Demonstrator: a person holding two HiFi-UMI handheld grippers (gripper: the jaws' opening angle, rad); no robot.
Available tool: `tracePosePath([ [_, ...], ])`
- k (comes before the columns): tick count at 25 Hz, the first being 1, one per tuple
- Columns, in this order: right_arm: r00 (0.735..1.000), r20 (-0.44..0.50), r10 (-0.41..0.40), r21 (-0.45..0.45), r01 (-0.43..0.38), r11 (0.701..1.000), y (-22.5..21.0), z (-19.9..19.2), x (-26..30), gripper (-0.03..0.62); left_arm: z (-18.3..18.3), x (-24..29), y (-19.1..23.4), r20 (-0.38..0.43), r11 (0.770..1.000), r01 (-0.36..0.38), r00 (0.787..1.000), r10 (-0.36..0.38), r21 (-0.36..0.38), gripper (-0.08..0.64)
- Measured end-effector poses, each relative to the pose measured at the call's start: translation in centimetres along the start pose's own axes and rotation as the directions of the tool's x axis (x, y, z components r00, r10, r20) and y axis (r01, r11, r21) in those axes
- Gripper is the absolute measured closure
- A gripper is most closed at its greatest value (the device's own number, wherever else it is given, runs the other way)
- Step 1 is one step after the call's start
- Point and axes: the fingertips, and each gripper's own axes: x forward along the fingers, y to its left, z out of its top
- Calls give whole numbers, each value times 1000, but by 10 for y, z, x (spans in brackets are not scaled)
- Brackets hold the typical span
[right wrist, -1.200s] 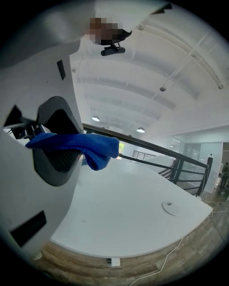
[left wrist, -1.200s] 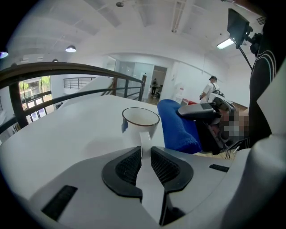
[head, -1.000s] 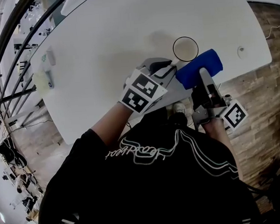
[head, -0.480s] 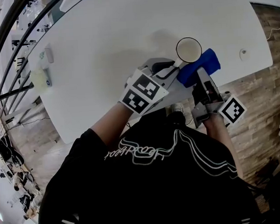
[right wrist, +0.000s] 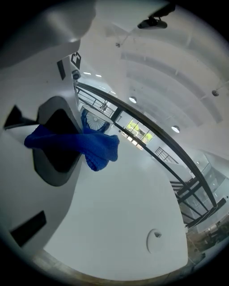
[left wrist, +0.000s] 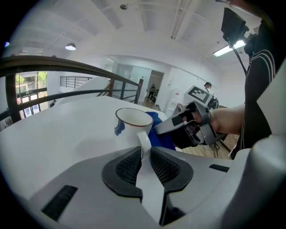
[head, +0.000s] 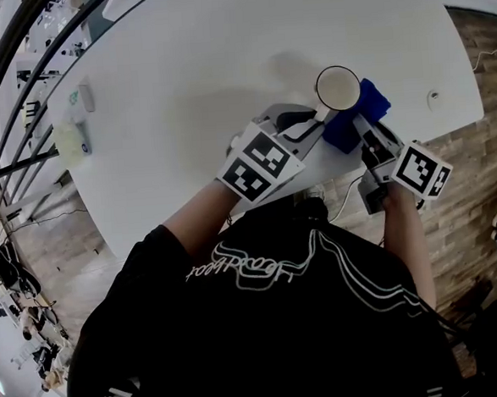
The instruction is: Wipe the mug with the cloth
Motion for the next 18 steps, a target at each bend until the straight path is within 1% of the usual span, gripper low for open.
tracePosePath([
  [3,999,-20,-47,-12,47,999,-5,-1,-1,532,-1,-2,2,-3,1000,9,1000,-9,2,488],
  [5,999,-15,-48,-19,48,999,-4,0,-6,532,0,-2,2,-6,1000,10,1000,-10,3,488],
  [7,999,-6,-32,-27,31,999,-1,2,-12,532,0,-2,2,-10,1000,7,1000,-7,1,488],
  [9,1000,-1,-7,-43,7,999,1,5,-20,532,0,-2,2,-15,1000,-8,1000,8,3,488],
  [12,999,3,49,-79,-48,996,7,11,-36,532,0,-3,0,-25,998,-50,998,51,25,488],
  [15,994,-4,111,-113,-111,987,13,20,-52,532,2,-4,3,-37,992,-113,993,115,50,489],
  [18,983,-39,179,-140,-183,973,18,24,-63,532,0,-7,7,-44,980,-194,980,196,50,489],
])
